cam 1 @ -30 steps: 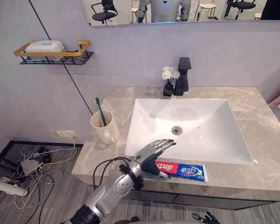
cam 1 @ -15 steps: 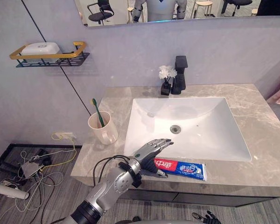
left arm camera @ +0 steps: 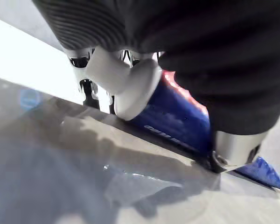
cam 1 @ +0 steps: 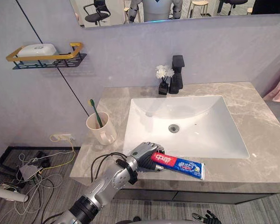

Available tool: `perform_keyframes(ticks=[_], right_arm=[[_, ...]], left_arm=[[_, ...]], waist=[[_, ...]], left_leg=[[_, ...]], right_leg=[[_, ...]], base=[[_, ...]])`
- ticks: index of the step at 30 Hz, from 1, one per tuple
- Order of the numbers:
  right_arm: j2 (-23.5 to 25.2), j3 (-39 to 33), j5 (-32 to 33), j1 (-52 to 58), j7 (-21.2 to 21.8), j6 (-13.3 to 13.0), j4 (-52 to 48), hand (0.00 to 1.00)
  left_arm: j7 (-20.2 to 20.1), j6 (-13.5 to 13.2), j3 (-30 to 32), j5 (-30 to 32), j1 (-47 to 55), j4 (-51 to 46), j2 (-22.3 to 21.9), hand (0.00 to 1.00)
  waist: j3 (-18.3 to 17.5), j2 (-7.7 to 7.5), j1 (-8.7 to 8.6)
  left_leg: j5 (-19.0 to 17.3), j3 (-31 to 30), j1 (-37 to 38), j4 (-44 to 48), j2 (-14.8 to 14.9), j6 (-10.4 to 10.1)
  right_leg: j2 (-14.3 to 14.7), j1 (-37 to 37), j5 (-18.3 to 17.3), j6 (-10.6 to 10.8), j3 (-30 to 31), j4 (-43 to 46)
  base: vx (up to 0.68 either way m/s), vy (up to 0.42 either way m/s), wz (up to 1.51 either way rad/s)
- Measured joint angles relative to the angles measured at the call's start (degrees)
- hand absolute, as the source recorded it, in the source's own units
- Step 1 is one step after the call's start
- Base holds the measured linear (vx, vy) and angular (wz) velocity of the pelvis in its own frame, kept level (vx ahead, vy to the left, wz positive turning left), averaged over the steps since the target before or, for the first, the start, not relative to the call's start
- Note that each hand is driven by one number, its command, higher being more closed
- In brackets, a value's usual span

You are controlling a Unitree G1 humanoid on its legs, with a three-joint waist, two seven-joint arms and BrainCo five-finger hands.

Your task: Organize washtable

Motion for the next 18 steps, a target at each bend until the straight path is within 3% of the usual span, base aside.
perform_keyframes(ticks=[18], right_arm=[[-0.9, -1.12, 0.66, 0.5, -0.13, 0.03, -0.15, 0.0]], left_arm=[[0.05, 0.14, 3.27, -0.8, 3.07, -0.84, 1.01, 1.0]], waist=[[0.44, 1.09, -0.03]], left_leg=[[-0.12, 4.09, 1.69, -0.96, 1.17, -0.07]], right_leg=[[0.64, -0.84, 0.47, -0.07, 4.22, 0.02]], base=[[-0.03, -0.007, -0.12]])
